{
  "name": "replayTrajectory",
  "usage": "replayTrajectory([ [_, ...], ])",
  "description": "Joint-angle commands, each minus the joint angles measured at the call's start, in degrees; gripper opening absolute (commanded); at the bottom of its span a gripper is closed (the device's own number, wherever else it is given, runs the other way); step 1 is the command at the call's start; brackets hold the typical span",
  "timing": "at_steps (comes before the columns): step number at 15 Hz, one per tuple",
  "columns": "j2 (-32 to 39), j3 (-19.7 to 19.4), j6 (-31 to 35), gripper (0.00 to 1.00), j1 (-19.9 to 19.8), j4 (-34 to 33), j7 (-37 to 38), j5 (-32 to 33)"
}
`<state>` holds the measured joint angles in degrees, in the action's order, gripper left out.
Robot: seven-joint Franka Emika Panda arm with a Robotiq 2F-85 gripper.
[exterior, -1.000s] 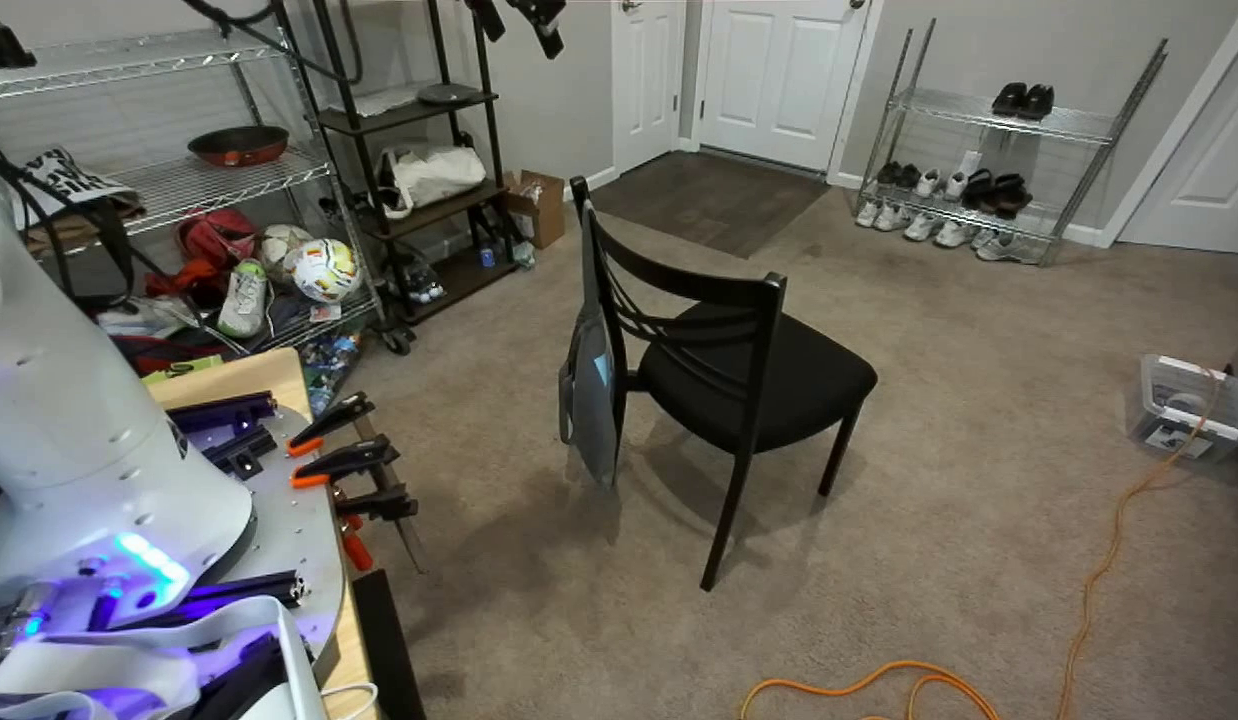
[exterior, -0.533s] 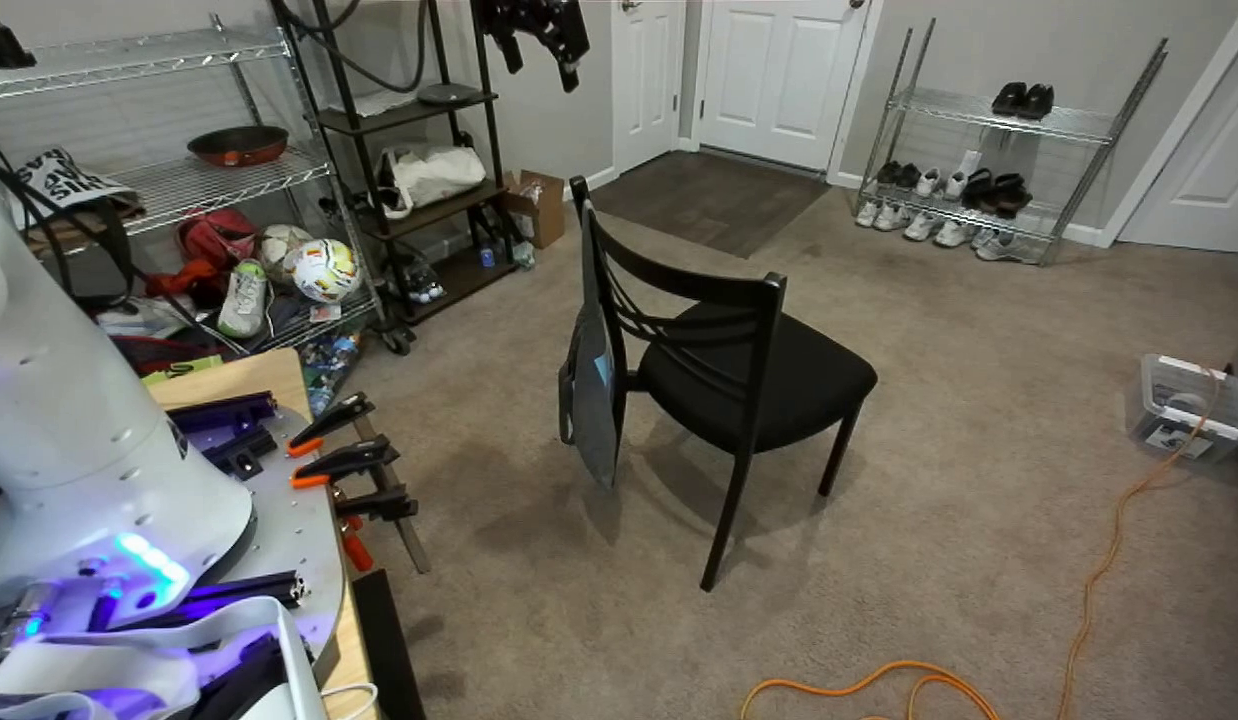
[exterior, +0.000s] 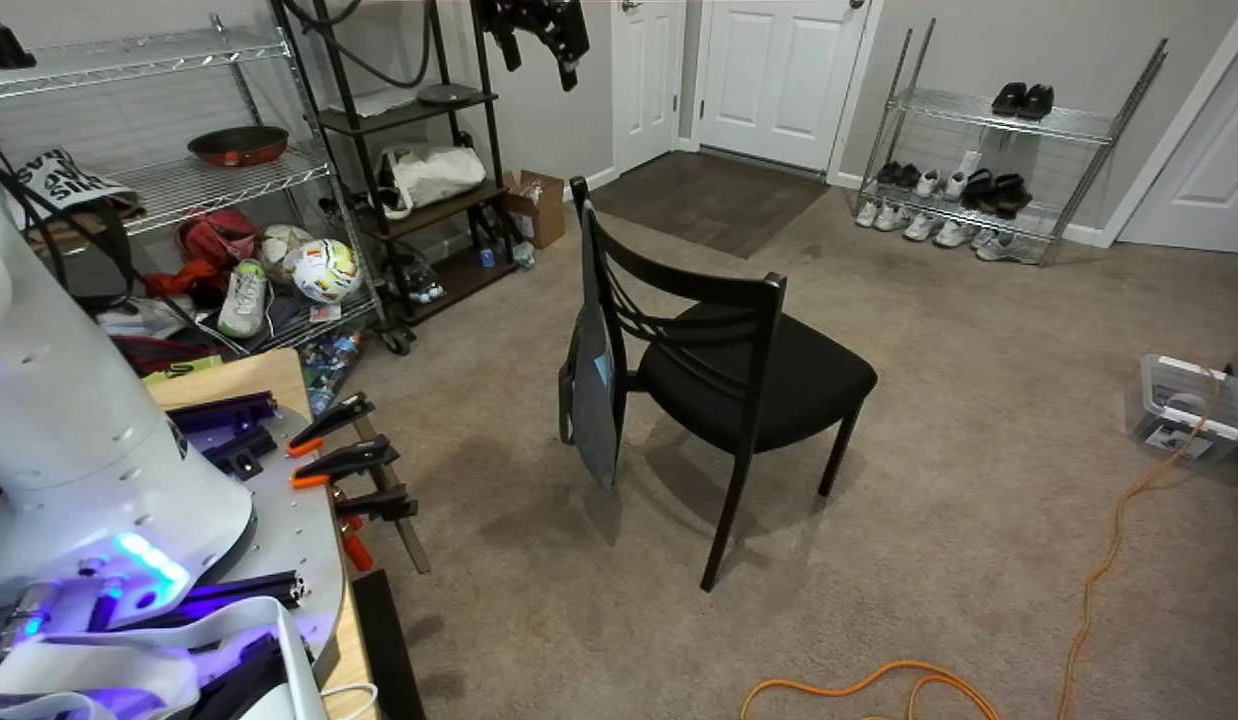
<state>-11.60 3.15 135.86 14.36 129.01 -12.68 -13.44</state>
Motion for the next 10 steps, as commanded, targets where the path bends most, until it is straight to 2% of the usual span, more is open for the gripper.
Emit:
replayTrajectory([
  [1, 0.0, 1.2, -0.25, 1.0, -1.23, -0.17, -0.08, -0.24],
  [4, 0.87, 1.33, 1.02, 1.0, -1.17, -3.27, 0.21, -0.56],
  [8, 11.66, 6.12, 3.32, 1.0, 1.57, -14.82, 0.52, -0.3],
  [10, 17.1, 9.13, 2.06, 1.0, 2.54, -20.14, 1.13, 0.9],
])
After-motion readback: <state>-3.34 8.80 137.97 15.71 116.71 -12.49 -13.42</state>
